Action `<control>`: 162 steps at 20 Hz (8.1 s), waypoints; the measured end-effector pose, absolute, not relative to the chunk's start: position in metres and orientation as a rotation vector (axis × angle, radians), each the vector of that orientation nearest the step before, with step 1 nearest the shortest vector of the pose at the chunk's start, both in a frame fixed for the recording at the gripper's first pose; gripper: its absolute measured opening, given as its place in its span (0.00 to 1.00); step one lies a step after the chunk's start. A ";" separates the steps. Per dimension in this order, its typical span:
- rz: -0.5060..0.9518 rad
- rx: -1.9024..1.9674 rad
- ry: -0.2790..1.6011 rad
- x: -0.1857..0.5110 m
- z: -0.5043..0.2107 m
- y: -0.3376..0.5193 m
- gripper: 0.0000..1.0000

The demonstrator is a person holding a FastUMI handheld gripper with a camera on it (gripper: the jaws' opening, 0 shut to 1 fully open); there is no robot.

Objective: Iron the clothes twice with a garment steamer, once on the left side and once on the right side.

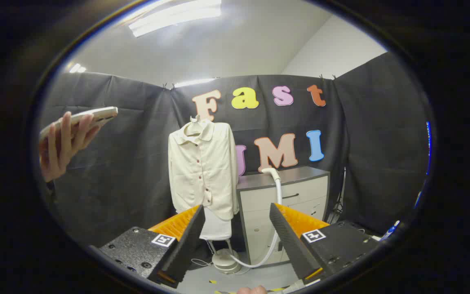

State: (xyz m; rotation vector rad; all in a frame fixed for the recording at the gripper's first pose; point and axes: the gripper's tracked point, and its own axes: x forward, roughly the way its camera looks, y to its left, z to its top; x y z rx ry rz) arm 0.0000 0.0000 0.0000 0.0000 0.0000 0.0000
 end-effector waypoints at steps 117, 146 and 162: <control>-0.111 -0.006 0.290 0.398 -0.033 -0.064 0.37; 0.058 0.039 0.105 0.396 -0.017 0.287 0.36; 0.040 -0.049 0.148 0.501 -0.088 0.303 0.36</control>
